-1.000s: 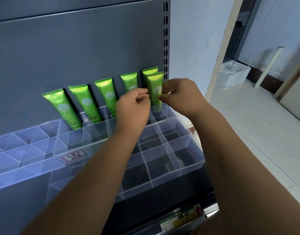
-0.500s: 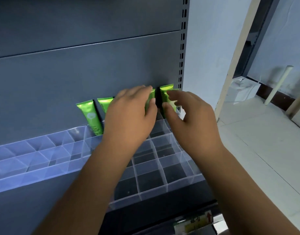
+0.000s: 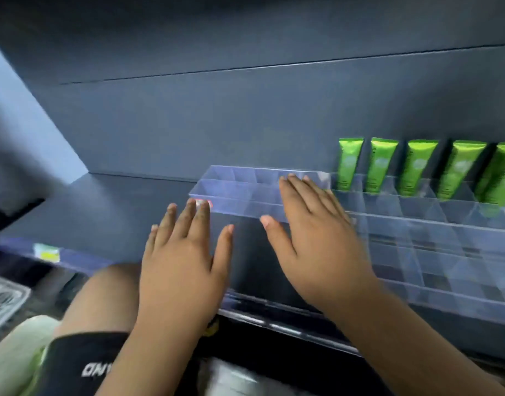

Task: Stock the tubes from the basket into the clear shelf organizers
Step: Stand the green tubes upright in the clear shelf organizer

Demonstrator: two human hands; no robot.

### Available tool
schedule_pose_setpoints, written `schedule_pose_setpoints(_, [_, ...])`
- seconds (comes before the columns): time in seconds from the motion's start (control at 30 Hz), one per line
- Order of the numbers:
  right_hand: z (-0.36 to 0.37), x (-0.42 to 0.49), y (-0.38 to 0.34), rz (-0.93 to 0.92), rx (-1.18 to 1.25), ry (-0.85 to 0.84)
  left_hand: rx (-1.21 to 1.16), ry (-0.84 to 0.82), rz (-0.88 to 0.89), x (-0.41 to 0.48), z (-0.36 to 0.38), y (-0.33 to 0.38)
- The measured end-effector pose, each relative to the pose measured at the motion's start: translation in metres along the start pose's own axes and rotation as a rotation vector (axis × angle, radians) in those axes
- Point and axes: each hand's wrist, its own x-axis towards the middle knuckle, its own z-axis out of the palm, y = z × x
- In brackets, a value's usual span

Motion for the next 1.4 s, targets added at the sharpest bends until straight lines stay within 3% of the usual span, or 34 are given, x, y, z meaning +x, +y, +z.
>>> schedule_pose_setpoints(0.23, [0.047, -0.015, -0.171, -0.29, 0.183, -0.114, 0.177, 0.033, -0.242, -0.056, -0.063, -0.141])
schedule_pose_setpoints(0.5, [0.137, -0.04, -0.337, -0.438, 0.504, -0.376, 0.199, 0.051, -0.547, -0.132, -0.096, -0.279])
schedule_pose_setpoints(0.8, [0.256, -0.067, -0.389, -0.485, 0.224, -0.688, 0.166, -0.076, -0.851, -0.196, -0.037, -0.382])
schedule_pose_setpoints(0.9, [0.285, -0.071, -0.386, -0.434, 0.135, -0.789, 0.119, -0.127, -0.934, -0.213, -0.011, -0.409])
schedule_pose_setpoints(1.07, [0.348, -0.069, -0.398, -0.169, 0.308, -0.912, -0.003, -0.189, -1.093, -0.239, 0.037, -0.451])
schedule_pose_setpoints(1.4, [0.469, -0.054, -0.432, 0.148, 0.329, -1.084, -0.236, -0.261, -1.258, -0.234, 0.127, -0.541])
